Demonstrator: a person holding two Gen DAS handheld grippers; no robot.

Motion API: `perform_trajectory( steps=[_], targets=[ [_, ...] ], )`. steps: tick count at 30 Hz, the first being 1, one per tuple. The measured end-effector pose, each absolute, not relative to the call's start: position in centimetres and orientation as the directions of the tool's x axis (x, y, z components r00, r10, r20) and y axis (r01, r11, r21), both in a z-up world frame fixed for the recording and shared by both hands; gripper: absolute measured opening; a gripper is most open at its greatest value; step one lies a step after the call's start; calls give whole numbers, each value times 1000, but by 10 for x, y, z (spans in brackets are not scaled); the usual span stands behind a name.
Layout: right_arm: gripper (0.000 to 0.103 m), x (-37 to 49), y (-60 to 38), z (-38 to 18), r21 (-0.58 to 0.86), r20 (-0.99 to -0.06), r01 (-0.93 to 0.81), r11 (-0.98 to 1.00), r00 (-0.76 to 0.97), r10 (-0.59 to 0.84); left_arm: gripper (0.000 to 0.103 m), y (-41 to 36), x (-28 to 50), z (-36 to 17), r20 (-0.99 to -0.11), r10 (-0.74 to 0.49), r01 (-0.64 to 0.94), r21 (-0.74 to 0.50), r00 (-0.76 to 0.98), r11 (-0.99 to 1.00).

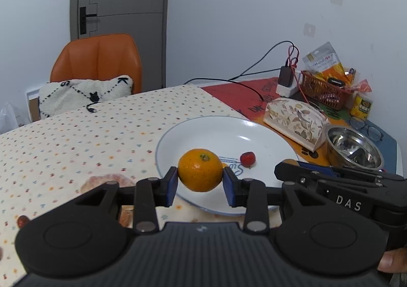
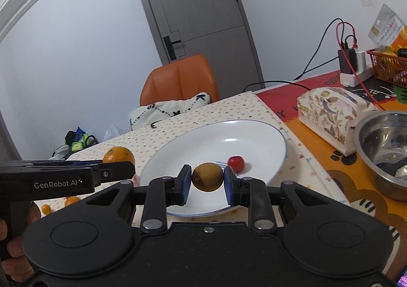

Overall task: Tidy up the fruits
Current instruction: 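Carry the orange and kiwi with both tools over the white plate, then open both tools to release the orange and kiwi onto the plate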

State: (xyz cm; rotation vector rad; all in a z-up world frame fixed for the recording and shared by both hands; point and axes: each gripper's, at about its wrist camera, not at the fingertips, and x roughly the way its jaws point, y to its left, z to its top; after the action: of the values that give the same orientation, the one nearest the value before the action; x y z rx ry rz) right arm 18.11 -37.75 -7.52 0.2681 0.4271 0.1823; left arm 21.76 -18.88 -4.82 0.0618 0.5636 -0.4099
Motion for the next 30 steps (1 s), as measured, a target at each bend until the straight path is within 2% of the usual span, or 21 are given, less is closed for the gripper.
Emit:
perform_trajectory(
  steps=[7,10,15,19,22,25,30],
  targets=[
    [26,189,-381,-79,294,-395,-110,949,890,226,36,-201,230,-59,-555,-359,396,-58,750,916],
    [31,191,-381,-82,295,-402,-104,950,888,222,36,-203,233,-62,-564,-355,395,-55,745,917],
    [33,189,-384,-82,305,-406,-91,948,888,216,36,-205,237,-63,-573,-355,394,-60,739,917],
    [53,184,-387,-81,310,-396,-77,948,896,202,41,-205,232,-59,-550,-352,390,-51,757,919],
    [56,183,-387,-81,305,-399,-69,950,897,193,42,-201,230,-56,-548,-349,385,-53,760,921],
    [59,181,-387,-81,312,-400,-70,948,895,198,49,-193,226,-52,-546,-330,368,-44,770,929],
    [63,179,-382,-81,303,-406,-70,950,893,195,67,-174,217,-47,-531,-299,329,-39,793,943]
  ],
)
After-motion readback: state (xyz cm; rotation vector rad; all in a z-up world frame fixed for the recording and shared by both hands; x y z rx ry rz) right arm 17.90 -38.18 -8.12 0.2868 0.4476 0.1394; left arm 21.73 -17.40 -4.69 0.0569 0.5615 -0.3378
